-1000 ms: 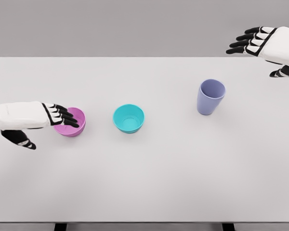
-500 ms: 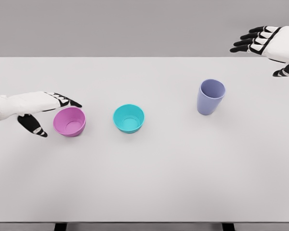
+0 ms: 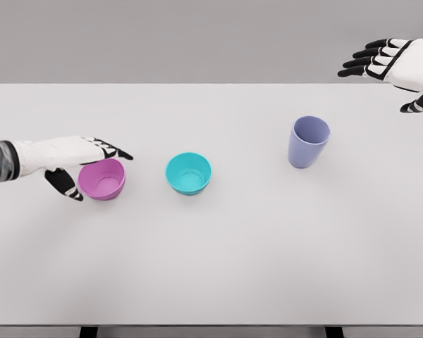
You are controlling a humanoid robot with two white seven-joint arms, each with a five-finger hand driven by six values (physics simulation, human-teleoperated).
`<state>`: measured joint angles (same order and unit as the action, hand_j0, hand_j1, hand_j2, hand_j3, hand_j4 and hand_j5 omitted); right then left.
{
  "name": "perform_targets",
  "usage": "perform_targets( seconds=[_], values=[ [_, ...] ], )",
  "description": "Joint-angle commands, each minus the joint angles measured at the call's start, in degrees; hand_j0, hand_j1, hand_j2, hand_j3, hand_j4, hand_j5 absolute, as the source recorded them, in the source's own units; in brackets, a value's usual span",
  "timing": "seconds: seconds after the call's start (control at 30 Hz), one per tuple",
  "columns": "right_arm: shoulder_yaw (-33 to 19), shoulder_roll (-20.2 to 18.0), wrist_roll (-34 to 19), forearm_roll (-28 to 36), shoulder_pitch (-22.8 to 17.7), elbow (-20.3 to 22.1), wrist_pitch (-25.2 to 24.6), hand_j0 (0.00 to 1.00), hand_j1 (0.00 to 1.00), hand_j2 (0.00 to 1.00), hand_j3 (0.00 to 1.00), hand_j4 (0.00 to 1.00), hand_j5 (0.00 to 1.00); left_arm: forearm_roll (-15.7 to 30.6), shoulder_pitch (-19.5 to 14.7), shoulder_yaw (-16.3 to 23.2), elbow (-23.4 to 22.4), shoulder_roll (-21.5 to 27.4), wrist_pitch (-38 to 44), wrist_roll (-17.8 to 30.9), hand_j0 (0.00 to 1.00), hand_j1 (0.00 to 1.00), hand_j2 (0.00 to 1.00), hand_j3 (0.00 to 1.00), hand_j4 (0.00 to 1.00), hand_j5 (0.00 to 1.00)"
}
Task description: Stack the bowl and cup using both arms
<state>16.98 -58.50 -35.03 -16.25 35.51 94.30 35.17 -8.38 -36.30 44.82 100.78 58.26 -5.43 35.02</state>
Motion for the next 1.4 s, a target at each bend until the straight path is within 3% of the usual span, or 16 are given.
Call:
perform_targets(
  seconds=[0.0,0.27,1.37],
  values=[
    [0.0,0.0,0.0,0.3,0.0,0.0,-0.2,1.00,1.00,1.00,1.00,1.00,1.00,0.1,0.0,0.9,-0.1,-0.1,0.7,0.0,0.99,0.99,0.99,0.99,0.99,0.99],
    [0.3,0.8,0.0,0.3,-2.0,-0.1,-0.2,1.00,1.00,1.00,1.00,1.00,1.00,0.0,-0.4,1.9,-0.4,-0.2,2.0,0.0,0.99,0.99,0.99,0.99,0.99,0.99],
    [0.3,1.5,0.0,0.3,-1.6,-0.9,-0.2,1.00,1.00,1.00,1.00,1.00,1.00,-1.1,-1.8,4.2,-5.2,-3.9,3.5,0.0,0.99,0.99,0.99,0.99,0.99,0.99]
  ],
)
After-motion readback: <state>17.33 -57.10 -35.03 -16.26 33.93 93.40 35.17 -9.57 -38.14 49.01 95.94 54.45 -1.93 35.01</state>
